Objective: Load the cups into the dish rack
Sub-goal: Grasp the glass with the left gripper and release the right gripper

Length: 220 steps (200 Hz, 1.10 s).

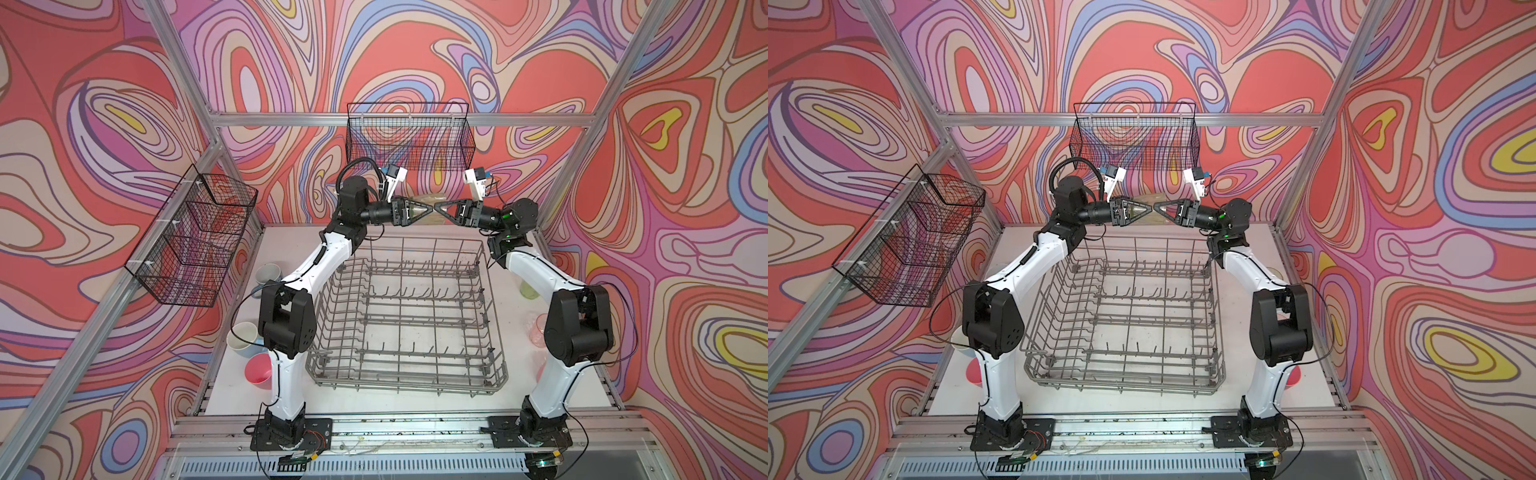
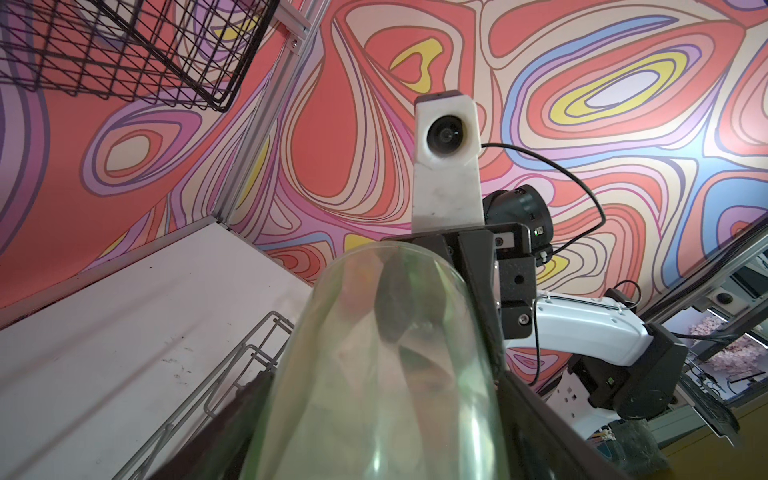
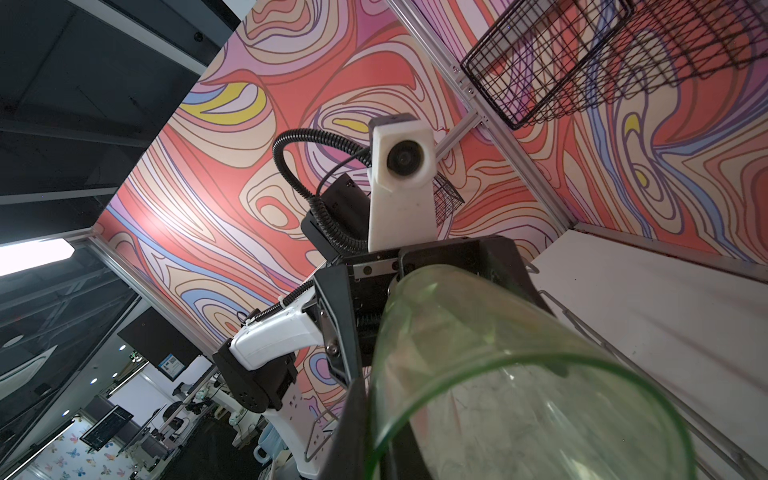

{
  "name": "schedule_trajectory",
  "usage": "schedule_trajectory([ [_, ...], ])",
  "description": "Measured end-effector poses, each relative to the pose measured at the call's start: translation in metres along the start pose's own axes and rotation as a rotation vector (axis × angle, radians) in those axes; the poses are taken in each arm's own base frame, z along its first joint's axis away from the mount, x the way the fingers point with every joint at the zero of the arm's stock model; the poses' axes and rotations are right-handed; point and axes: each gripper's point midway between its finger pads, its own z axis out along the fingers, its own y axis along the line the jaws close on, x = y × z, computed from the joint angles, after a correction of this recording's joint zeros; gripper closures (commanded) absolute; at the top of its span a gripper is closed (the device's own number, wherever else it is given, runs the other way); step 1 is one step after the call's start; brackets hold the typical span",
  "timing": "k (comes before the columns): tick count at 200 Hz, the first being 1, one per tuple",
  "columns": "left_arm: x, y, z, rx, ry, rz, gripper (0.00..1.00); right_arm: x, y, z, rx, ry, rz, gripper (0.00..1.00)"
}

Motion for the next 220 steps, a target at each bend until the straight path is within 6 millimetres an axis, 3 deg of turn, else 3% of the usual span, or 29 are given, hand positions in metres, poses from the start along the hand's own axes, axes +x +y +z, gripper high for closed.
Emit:
schedule_trajectory([
  [72, 0.001, 0.002, -0.001, -0.018, -0.008, 0.004, 0.23, 0.000, 0.000, 0.000, 0.000, 0.000, 0.002, 1.00],
  [103, -0.002, 0.000, -0.003, -0.046, -0.021, 0.011, 0.24, -0.001, 0.001, 0.000, -0.003, -0.005, 0.000, 0.83],
  [135, -0.003, 0.006, -0.005, -0.104, -0.041, 0.006, 0.24, -0.004, -0.001, 0.000, -0.005, -0.017, -0.003, 0.72],
  [183, -0.002, 0.013, -0.015, -0.222, -0.051, -0.010, 0.24, -0.005, -0.008, 0.001, 0.010, -0.030, -0.007, 0.62],
  [220, 0.003, 0.026, -0.038, -0.360, -0.055, -0.033, 0.24, -0.004, -0.027, -0.001, 0.092, -0.046, -0.019, 0.58],
])
